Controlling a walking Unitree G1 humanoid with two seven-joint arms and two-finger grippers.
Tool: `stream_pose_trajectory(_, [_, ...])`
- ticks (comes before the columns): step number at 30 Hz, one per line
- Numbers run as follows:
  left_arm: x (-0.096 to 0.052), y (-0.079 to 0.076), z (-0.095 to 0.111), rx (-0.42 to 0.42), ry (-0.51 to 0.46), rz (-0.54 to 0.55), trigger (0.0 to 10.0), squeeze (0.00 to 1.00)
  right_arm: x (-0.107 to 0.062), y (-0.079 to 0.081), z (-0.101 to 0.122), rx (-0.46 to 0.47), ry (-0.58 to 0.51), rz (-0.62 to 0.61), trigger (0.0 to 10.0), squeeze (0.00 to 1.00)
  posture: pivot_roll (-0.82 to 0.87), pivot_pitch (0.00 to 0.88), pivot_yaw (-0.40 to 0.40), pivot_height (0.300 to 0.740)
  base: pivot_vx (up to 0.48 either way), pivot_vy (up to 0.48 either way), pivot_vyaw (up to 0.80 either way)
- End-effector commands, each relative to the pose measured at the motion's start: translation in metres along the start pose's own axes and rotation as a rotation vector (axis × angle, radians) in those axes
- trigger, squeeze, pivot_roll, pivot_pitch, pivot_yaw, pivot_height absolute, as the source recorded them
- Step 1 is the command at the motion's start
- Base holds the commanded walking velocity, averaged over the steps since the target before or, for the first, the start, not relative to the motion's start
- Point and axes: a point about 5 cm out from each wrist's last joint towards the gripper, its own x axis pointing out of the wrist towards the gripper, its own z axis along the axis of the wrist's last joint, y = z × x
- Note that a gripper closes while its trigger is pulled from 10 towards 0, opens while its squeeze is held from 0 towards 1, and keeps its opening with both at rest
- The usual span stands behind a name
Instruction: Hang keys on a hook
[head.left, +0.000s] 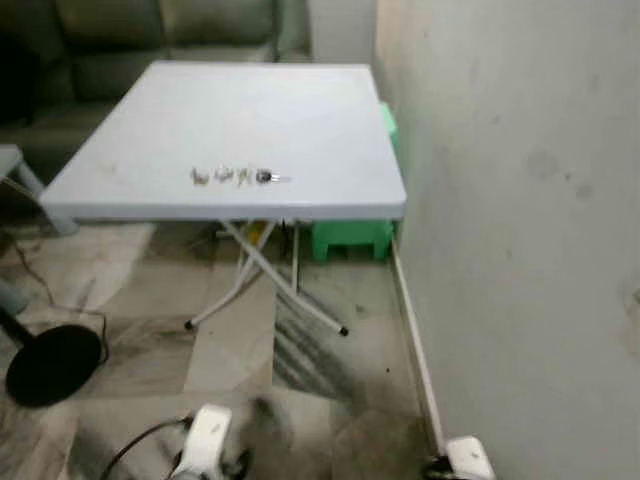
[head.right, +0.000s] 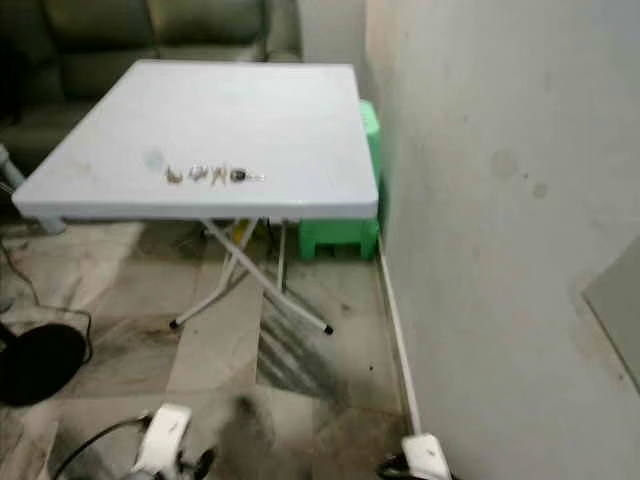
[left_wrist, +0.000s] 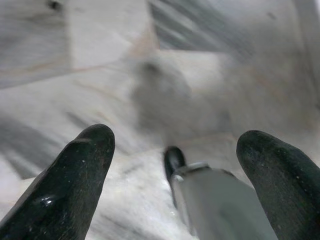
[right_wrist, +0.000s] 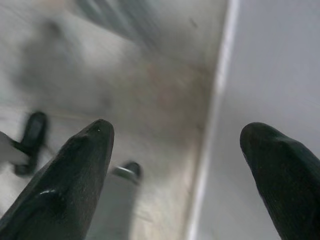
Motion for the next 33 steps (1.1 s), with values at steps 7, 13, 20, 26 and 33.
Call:
stream_pose_trajectory(7, [0.0018,-0.0068,0.0026,-0.026,-0.012,-0.015,10.0,0.00,-0.0034,-0.0084,-0.0092,0.048,0.027,-0.025,10.0,0.00,-0.08,0.000,0.005,0.740,0.000,0.000,0.00])
stream_pose_trajectory(13, [0.0019,-0.0070,0.0028,-0.034,-0.013,-0.015,10.0,0.00,-0.0037,-0.0086,-0.0101,0.049,0.029,-0.026,10.0,0.00,-0.08,0.000,0.005,0.740,0.000,0.000,0.00])
stream_pose_trajectory(20, [0.0019,-0.0066,0.0028,-0.041,-0.013,-0.013,10.0,0.00,-0.0035,-0.0076,-0.0097,0.055,0.026,-0.024,10.0,0.00,-0.08,0.000,0.006,0.740,0.000,0.000,0.00])
stream_pose_trajectory(26, [0.0023,-0.0066,0.0040,-0.045,-0.015,-0.013,10.0,0.00,-0.0032,-0.0075,-0.0088,0.057,0.025,-0.025,10.0,0.00,-0.08,0.000,0.006,0.740,0.000,0.226,0.00])
stream_pose_trajectory(33, [0.0028,-0.0072,0.0052,-0.049,-0.018,-0.013,10.0,0.00,-0.0030,-0.0080,-0.0082,0.058,0.024,-0.025,10.0,0.00,-0.08,0.000,0.005,0.740,0.000,0.280,0.00])
